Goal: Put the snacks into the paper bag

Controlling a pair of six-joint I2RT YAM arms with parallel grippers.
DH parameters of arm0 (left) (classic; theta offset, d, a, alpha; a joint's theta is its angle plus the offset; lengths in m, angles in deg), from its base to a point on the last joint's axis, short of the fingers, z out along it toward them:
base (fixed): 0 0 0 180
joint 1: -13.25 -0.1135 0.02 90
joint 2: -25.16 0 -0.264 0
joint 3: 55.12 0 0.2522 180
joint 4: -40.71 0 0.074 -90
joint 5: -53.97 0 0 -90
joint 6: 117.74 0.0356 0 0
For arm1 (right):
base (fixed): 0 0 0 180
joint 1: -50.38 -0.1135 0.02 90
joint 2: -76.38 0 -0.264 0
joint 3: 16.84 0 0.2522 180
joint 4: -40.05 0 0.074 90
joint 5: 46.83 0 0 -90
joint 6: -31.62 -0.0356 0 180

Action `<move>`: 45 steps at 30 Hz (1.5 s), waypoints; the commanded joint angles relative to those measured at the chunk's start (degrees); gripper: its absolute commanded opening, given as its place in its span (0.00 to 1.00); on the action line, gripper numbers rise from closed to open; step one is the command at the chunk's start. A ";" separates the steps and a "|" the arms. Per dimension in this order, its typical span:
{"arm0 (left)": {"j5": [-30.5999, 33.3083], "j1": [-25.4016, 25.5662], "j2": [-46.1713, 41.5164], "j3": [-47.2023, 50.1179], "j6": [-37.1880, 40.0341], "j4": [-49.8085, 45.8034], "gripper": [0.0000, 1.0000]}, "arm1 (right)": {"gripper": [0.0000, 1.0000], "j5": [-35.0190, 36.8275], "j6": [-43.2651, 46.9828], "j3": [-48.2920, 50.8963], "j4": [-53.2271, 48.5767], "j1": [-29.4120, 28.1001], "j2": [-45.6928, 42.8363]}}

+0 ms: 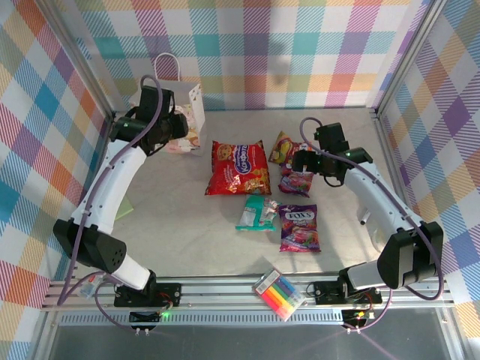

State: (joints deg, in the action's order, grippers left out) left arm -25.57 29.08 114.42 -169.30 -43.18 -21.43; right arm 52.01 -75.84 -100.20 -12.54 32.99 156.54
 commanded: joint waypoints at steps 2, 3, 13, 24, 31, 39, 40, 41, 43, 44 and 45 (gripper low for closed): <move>1.98 -2.98 3.54 -6.44 -2.34 1.47 0.30 | 0.99 -2.03 0.68 -2.14 -0.79 -0.37 0.15; 3.50 -3.09 3.82 -6.49 -1.82 3.16 0.28 | 0.99 -2.48 0.58 -2.52 -0.98 -0.36 0.26; 4.87 -4.36 12.13 -14.61 3.34 7.23 0.35 | 0.99 -3.66 -0.91 -4.45 -1.38 -0.36 0.78; 8.17 -5.67 17.39 -17.66 3.55 10.81 0.34 | 0.99 -4.78 -2.03 -6.14 -1.60 -0.34 2.09; 8.82 -6.34 20.96 -20.55 4.08 11.09 0.32 | 0.99 -5.13 -2.14 -7.00 -1.69 -0.32 3.46; 8.39 -6.34 23.68 -22.16 4.28 11.97 0.24 | 0.99 -4.93 -2.92 -6.47 -0.93 -0.36 3.09; 8.20 -6.34 23.77 -22.40 4.28 11.95 0.22 | 0.99 -5.14 -2.97 -6.19 -0.64 -0.32 2.85; 8.04 -6.33 23.87 -22.60 4.36 11.78 0.21 | 0.99 -5.30 -3.02 -5.78 -0.51 -0.35 2.60; 8.06 -6.33 23.95 -22.50 4.62 11.44 0.18 | 0.99 -5.49 -2.86 -5.46 -0.53 -0.36 2.29; 8.25 -6.34 23.84 -22.31 4.70 11.10 0.15 | 0.99 -5.67 -2.53 -5.39 -0.63 -0.33 2.20; 8.48 -6.34 23.63 -22.03 4.87 10.90 0.10 | 0.99 -5.79 -2.21 -5.45 -0.88 -0.37 2.19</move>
State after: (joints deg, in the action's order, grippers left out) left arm -17.90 23.49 138.37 -189.65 -39.40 -10.39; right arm 47.33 -77.85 -105.52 -13.63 32.99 160.01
